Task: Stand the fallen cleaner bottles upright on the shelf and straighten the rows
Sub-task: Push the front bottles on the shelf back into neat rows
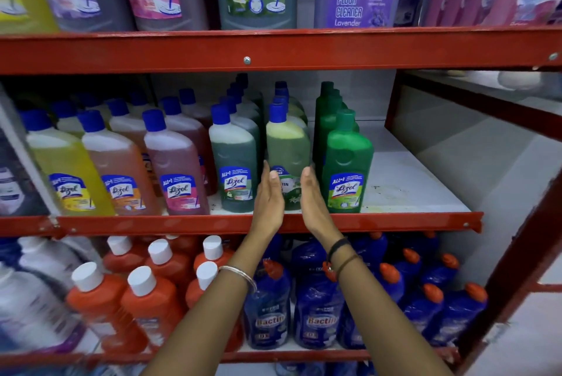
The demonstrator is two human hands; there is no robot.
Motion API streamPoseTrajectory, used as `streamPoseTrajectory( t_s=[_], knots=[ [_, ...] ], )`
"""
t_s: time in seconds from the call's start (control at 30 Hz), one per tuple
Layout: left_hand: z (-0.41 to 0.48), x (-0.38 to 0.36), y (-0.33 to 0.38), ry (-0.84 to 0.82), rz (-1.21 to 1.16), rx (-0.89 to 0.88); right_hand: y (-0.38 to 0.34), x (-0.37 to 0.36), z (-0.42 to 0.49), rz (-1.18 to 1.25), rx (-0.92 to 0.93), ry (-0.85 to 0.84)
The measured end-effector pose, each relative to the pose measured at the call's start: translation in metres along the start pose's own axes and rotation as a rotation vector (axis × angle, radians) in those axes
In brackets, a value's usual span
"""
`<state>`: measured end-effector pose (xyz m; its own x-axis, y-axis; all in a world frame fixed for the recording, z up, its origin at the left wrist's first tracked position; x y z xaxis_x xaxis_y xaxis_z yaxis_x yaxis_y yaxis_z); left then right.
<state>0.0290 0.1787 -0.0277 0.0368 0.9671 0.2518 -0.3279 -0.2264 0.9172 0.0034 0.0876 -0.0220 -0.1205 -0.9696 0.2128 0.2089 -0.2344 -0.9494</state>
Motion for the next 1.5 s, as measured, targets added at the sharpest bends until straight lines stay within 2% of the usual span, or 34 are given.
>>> streamPoseTrajectory(
  t_s=[0.13, 0.6, 0.67, 0.77, 0.8, 0.87, 0.97, 1.03, 1.2, 1.5],
  knots=[
    [0.003, 0.005, 0.005, -0.100, 0.042, 0.072, -0.009, 0.003, 0.005, 0.179, -0.034, 0.014],
    [-0.030, 0.016, 0.003, -0.200, 0.088, 0.054, -0.006, -0.003, -0.014, 0.236, -0.020, 0.034],
    [-0.034, 0.022, 0.001, -0.144, 0.038, 0.005, -0.008, -0.007, -0.021, 0.201, -0.018, 0.115],
    [-0.043, 0.043, -0.004, 0.151, 0.005, -0.094, -0.012, -0.025, -0.046, -0.063, 0.131, 0.477],
    [-0.043, 0.051, -0.006, 0.223, 0.005, -0.104, -0.012, -0.034, -0.051, -0.064, 0.207, 0.513],
    [-0.039, 0.065, -0.010, 0.243, -0.002, -0.077, -0.011, -0.055, -0.051, 0.020, 0.251, 0.381],
    [-0.024, 0.078, -0.016, 0.136, 0.013, 0.027, -0.012, -0.081, -0.034, -0.016, 0.113, 0.112],
    [-0.013, 0.085, -0.017, 0.074, 0.062, 0.041, -0.017, -0.095, -0.022, -0.037, 0.051, 0.028],
    [-0.006, 0.093, -0.022, -0.042, 0.058, 0.041, -0.024, -0.105, -0.001, 0.076, -0.026, 0.075],
    [-0.031, 0.095, -0.025, -0.079, 0.010, 0.018, -0.023, -0.094, -0.023, 0.039, -0.034, 0.121]
  ],
)
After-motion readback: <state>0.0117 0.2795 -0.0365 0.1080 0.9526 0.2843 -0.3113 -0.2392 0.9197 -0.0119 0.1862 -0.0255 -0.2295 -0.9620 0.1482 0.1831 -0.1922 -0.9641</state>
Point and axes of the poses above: each hand's wrist, its own z-axis towards the middle knuckle, its own x-axis out of the back of the hand, y = z × x, the point moved 2 cm from there along z, towards the middle knuckle, and after that the axes turned 5 degrees about -y, right-handed, at the moved point
